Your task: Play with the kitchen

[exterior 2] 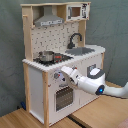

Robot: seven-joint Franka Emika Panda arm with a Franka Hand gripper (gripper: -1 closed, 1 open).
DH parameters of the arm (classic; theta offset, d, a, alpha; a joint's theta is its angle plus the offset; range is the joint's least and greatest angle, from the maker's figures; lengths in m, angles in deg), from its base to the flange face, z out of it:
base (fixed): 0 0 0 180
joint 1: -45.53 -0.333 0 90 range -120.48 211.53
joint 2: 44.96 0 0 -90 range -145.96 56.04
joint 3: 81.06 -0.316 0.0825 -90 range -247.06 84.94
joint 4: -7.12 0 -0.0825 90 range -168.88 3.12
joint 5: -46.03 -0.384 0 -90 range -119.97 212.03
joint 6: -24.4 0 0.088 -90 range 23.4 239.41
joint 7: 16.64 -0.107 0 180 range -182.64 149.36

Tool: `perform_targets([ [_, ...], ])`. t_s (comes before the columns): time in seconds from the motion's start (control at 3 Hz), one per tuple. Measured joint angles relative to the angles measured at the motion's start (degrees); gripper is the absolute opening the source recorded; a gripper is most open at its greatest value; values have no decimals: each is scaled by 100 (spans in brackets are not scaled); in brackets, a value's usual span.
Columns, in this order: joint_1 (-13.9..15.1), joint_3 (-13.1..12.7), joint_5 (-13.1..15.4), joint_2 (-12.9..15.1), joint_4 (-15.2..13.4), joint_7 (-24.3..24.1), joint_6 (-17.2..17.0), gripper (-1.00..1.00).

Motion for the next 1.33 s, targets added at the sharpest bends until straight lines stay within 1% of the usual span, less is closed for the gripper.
perform_targets([
  [0.33, 429, -156, 2, -1, 217, -195, 194, 100],
  [0.67, 675, -169, 0, -1, 494, -204, 193, 100],
  [1.0, 675, -169, 0, -1, 494, -205, 193, -100],
  [1.33, 675, -149, 4, 19, 528, 275, 192, -100],
])
